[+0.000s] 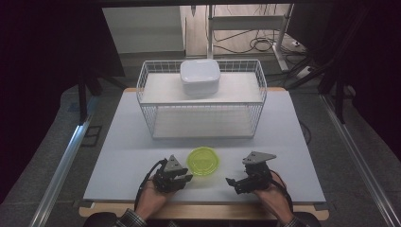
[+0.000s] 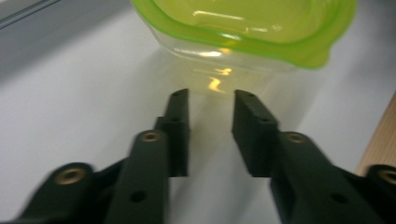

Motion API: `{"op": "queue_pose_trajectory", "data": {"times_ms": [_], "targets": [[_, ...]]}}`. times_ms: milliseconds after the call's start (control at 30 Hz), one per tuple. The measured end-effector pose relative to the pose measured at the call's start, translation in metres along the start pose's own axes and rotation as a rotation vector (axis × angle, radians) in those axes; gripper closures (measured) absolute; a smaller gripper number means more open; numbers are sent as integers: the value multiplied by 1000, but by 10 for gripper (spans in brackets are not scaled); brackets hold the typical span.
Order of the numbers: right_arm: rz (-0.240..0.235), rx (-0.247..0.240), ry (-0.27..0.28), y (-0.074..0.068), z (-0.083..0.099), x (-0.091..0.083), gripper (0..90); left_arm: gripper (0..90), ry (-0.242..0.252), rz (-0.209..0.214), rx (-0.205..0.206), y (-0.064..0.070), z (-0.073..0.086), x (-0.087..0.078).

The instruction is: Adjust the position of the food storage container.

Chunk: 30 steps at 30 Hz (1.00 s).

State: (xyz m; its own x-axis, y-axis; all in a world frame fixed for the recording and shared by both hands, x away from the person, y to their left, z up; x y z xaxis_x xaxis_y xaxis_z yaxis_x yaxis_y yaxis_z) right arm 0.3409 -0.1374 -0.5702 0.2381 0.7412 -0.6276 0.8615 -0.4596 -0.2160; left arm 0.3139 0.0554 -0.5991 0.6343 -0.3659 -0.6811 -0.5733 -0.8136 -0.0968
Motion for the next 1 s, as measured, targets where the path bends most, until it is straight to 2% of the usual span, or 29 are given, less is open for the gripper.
{"op": "queue_pose_trajectory", "data": {"times_ms": [100,200,233,300,467,533,600,767,900,1000], "targets": [[-7,2,7,0,-1,-1,4,558,3,-15,13,0,3,-6],[-17,8,20,0,-2,-2,5,422,17,-25,21,-2,4,-14],[-21,13,24,0,-2,-2,5,422,26,-30,15,-3,4,-18],[-37,24,30,-1,-2,-2,5,340,59,-34,-7,-8,3,-26],[-38,31,42,-2,-4,-4,6,241,104,-28,-51,-15,1,-38],[-38,32,45,-2,-5,-4,6,219,109,-30,-58,-17,1,-40],[-40,31,49,-2,-5,-4,6,150,112,-41,-63,-18,3,-43],[-37,21,59,-3,-7,-6,6,107,112,-65,-73,-22,10,-51],[-48,35,61,-3,-7,-6,12,62,113,-107,-58,-26,17,-53],[-47,31,59,-3,-6,-6,13,40,109,-119,-63,-29,20,-52]]}}
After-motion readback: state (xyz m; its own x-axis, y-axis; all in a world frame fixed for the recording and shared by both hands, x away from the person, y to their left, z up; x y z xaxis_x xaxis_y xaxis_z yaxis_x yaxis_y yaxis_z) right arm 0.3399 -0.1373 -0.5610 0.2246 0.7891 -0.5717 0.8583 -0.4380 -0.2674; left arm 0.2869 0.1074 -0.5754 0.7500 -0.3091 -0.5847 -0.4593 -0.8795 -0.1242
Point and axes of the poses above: each handheld gripper's, and its own axes: x roughly forward along the jaws, z roughly out of its underside, y roughly to its right, the point moved 10 cm from there along x, roughly forward along the jaws, and after that the axes turned 15 degrees about -z, right-handed, at the moved point
